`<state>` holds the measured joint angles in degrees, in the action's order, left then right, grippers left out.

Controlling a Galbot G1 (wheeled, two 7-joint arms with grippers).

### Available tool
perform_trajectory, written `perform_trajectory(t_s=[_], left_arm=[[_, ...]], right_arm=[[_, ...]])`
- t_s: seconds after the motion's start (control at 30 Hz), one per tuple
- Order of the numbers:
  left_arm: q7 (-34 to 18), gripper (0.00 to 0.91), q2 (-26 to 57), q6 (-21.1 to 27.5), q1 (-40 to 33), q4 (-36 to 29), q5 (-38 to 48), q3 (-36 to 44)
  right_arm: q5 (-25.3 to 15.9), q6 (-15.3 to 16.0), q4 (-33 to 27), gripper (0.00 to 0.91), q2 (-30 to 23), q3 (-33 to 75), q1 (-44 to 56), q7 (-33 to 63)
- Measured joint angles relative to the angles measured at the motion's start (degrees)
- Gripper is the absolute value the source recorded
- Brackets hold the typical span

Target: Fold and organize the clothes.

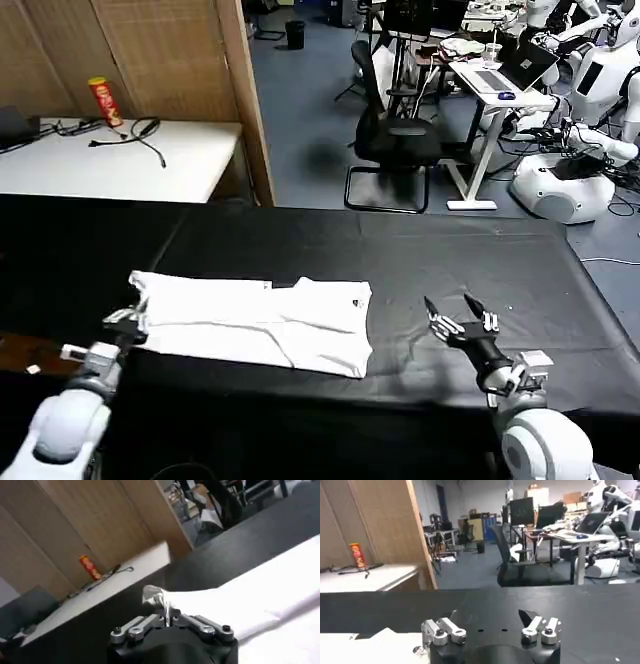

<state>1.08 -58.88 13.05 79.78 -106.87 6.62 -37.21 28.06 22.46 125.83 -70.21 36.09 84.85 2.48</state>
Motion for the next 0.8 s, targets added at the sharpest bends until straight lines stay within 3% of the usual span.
perform_trajectory(t_s=[0.27, 0.8], left_arm=[[-2.57, 0.000, -6.12, 3.99, -1.66, -6.61, 9.36, 9.38], [-5.40, 0.000, -14.69, 8.16, -8.33, -7.70, 20.54, 25.06]], right_arm=[[-1.61, -0.01, 0.00, 0.878, -1.74, -0.23, 1.33, 0.01], [-2.64, -0.10, 0.30, 0.878, -2.81, -0.06, 2.66, 0.02]])
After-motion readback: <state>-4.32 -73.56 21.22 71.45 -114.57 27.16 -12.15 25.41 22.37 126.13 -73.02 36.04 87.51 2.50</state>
